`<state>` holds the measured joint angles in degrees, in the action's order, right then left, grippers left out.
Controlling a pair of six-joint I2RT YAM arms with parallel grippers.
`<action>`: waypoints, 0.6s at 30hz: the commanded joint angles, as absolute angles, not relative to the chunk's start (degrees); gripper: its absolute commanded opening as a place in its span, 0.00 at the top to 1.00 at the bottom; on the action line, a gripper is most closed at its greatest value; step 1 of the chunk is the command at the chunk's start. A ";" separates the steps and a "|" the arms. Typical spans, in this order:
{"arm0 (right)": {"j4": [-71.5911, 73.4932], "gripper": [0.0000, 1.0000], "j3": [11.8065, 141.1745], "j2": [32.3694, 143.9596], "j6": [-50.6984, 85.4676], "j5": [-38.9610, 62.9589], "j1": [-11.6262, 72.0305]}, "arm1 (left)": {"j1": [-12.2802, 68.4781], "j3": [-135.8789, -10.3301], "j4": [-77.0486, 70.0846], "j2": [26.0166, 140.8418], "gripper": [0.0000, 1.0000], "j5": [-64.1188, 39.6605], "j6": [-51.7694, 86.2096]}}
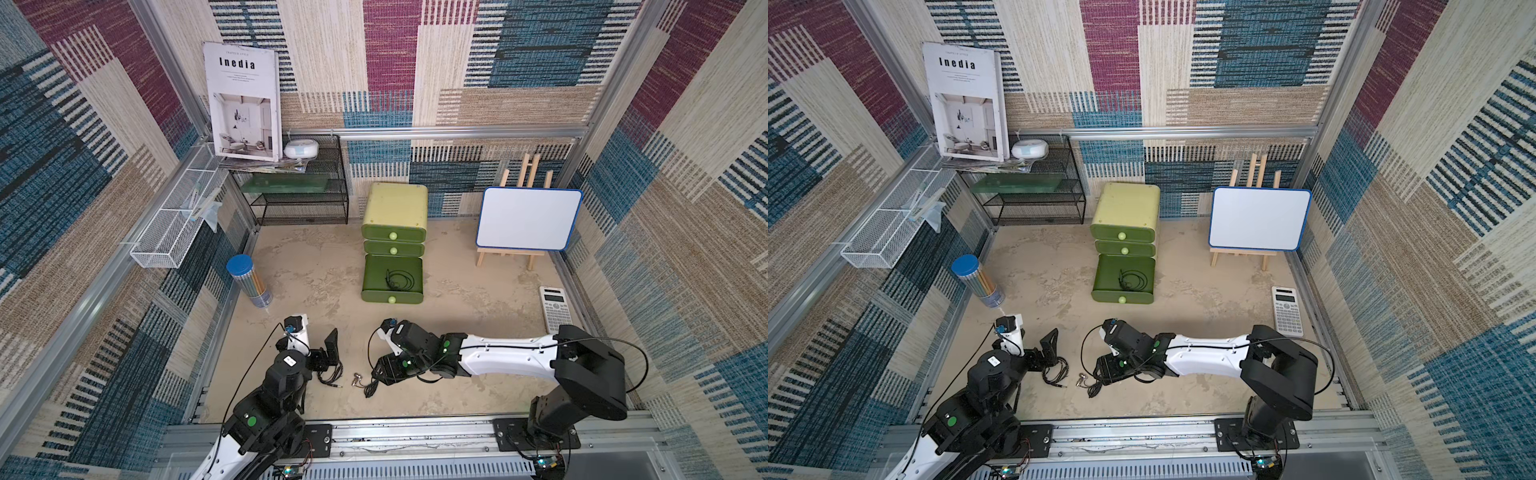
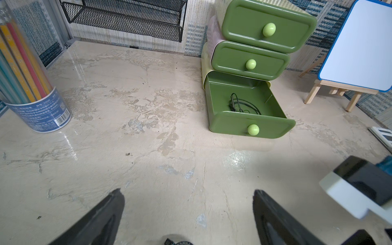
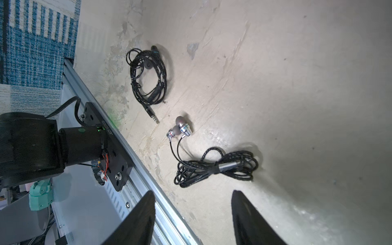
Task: Place the wired earphones into the drawer by color
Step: Pick up the wired earphones from the center of the board.
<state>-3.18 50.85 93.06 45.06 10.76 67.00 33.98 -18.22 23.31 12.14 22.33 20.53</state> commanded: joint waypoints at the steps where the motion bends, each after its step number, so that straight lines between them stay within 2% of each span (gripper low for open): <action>1: -3.60 0.38 51.43 94.46 45.92 11.16 67.88 | 33.93 -18.36 22.11 12.12 0.02 21.36 19.77; 18: -4.34 0.38 54.29 100.80 44.70 9.44 68.90 | 33.93 -18.36 21.99 12.13 0.02 20.68 19.60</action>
